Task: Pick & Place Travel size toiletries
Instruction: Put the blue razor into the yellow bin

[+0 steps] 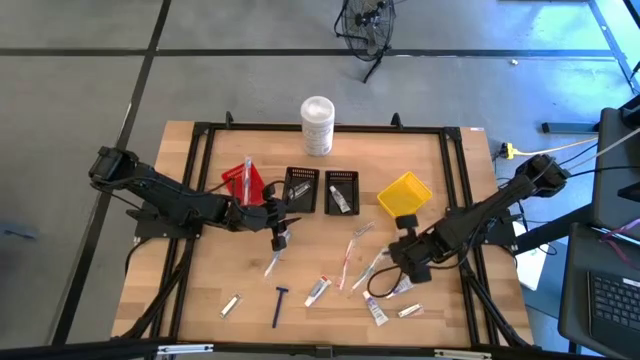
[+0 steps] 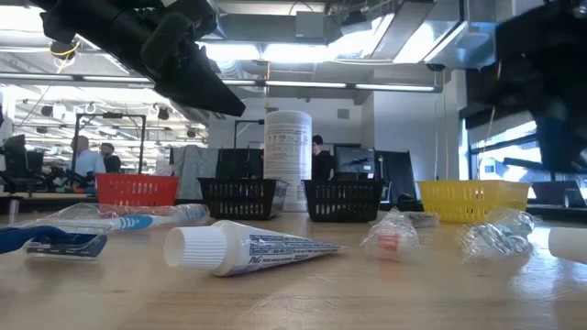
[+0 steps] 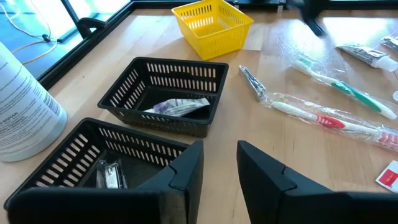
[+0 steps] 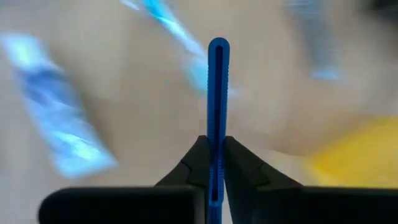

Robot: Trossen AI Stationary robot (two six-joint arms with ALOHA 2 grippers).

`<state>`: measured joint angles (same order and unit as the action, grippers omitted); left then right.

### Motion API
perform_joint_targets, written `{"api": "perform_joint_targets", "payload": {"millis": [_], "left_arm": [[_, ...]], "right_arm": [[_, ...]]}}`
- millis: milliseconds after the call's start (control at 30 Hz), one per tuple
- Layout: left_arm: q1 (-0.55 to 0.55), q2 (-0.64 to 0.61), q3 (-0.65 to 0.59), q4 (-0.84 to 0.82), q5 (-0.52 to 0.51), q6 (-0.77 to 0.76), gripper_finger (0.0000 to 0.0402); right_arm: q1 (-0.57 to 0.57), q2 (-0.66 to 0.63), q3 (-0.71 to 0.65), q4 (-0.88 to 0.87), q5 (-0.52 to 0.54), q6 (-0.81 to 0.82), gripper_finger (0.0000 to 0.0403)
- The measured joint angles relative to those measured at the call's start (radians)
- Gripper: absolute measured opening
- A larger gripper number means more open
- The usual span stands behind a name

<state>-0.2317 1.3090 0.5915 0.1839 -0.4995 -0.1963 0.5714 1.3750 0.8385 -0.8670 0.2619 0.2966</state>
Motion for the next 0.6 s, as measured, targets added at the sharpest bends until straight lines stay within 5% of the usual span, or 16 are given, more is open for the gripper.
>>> {"api": "perform_joint_targets", "payload": {"millis": [133,300,600], "left_arm": [[0.000,0.000,0.000,0.000,0.000,0.000,0.0092],[0.000,0.000,0.000,0.000,0.000,0.000,0.0092],[0.000,0.000,0.000,0.000,0.002,0.000,0.0092]], "right_arm": [[-0.021,-0.001,0.088,-0.232,0.180,-0.073,0.0031],[-0.121,-0.002,0.099,-0.415,0.230,-0.121,0.0030],[-0.331,-0.003,0.083,-0.367,0.250,-0.310,0.0029]]}}
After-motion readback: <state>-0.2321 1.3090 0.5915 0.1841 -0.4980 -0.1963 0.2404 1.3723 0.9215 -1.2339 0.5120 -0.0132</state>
